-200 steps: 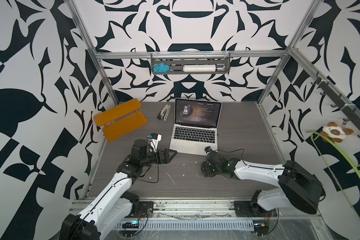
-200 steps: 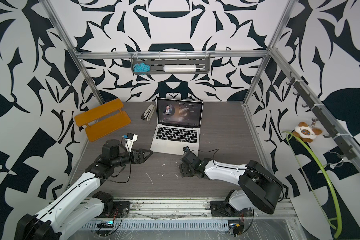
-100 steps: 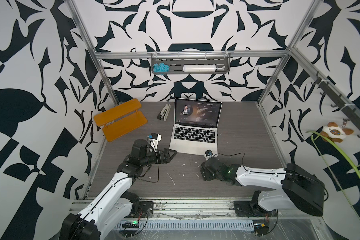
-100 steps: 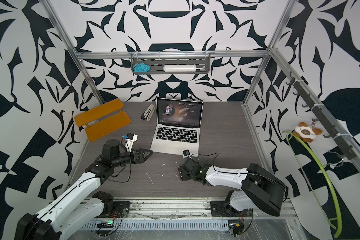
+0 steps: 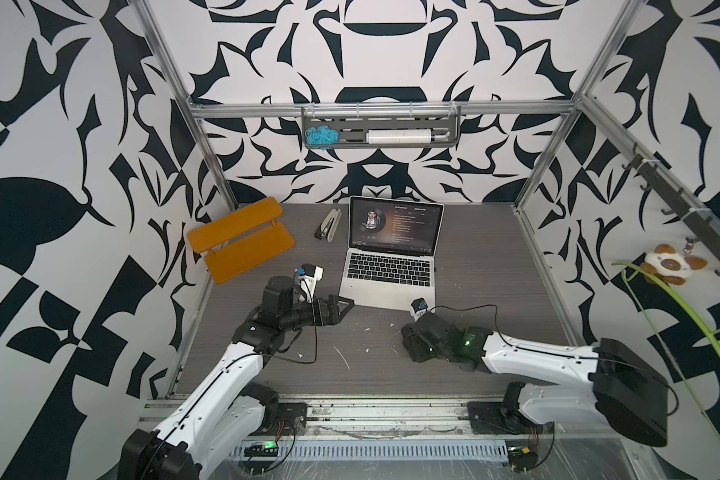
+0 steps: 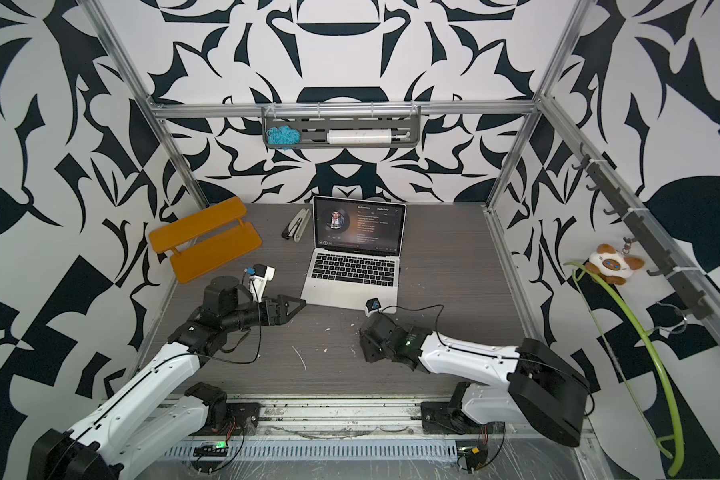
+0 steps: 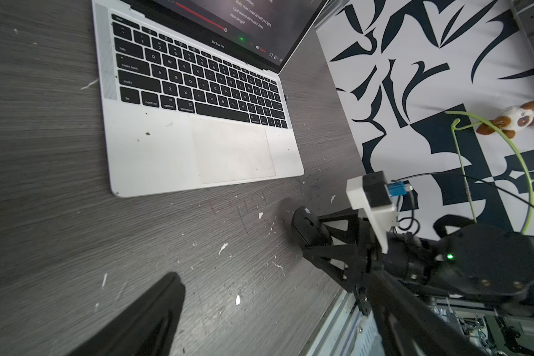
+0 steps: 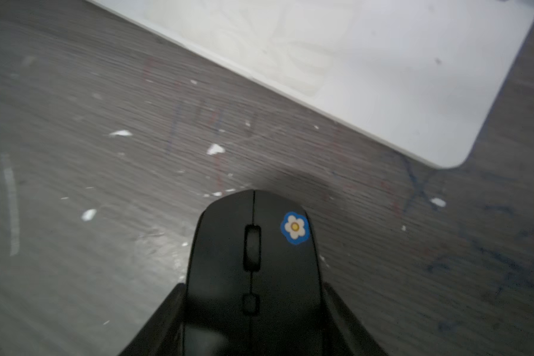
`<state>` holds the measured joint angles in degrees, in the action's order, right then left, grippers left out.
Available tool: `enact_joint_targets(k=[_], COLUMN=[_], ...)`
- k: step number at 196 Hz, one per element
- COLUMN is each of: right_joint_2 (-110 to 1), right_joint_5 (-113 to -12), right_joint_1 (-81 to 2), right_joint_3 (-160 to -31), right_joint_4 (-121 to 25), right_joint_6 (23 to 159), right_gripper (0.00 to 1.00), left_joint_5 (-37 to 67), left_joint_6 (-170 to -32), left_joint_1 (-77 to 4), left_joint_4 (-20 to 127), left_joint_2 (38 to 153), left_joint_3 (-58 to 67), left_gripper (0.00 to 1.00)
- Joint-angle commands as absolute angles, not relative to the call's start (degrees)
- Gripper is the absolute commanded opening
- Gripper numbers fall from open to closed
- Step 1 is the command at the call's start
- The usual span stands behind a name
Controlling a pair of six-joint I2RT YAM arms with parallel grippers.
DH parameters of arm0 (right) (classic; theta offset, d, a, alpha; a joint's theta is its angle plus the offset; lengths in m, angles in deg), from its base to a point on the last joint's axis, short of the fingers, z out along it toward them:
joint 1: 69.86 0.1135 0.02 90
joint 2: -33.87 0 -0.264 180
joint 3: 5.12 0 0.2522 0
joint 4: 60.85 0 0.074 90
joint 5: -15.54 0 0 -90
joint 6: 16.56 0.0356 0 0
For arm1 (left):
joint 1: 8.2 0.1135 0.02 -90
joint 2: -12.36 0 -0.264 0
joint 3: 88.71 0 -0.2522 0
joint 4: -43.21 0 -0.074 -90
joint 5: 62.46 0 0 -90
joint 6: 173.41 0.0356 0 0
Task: Remove the wireless mouse receiver from the laptop
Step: Pick up the mouse from the center of the board, then remove the lid from the mouse.
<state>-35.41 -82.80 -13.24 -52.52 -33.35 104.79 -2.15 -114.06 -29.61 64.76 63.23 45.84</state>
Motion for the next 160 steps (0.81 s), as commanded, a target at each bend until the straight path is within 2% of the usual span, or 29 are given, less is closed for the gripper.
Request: enact_joint_targets(k=[1,38,72,105,136,160], right_joint_2=[-30.6,-28.86,-31.54,-33.5,-33.21,-34.06], right_joint_5=[-69.5,-41.97,-26.99,-26.41,-33.75,-31.69], right_joint_1=[-17.29,-27.39,-30.59,-30.87,-30.83,-30.85], right_joint_3=[-62.35,-67.4,-68.51,-70.18,-71.87,-72.31], right_joint_4=[-32.93,-41.47,-51.09,-49.09,-43.62,-44.97], right_joint_6=[98.24,98.4,104.14,101.72,95.91,95.05], right_gripper=[0.35,0.32,0.32,0.32,0.33,0.33], left_joint_5=[-3.87,-7.78,-5.69,-9.99,-15.6,-19.49], left_joint_6=[-111.21,-109.0,-103.46,-106.14,-109.59,-106.09], left_joint_1=[-29.74,-29.74,-29.74,-29.74,-29.74,-29.74], left_joint_4=[69.43,75.75,77.46,80.32,82.43,83.25], left_joint_2=[64.93,68.9,67.59,71.31,75.1,76.5], left_joint_3=[37.69,27.35,24.69,20.02,17.66,16.27], left_gripper=[0.99,1.0,0.99,0.99,0.99,1.0])
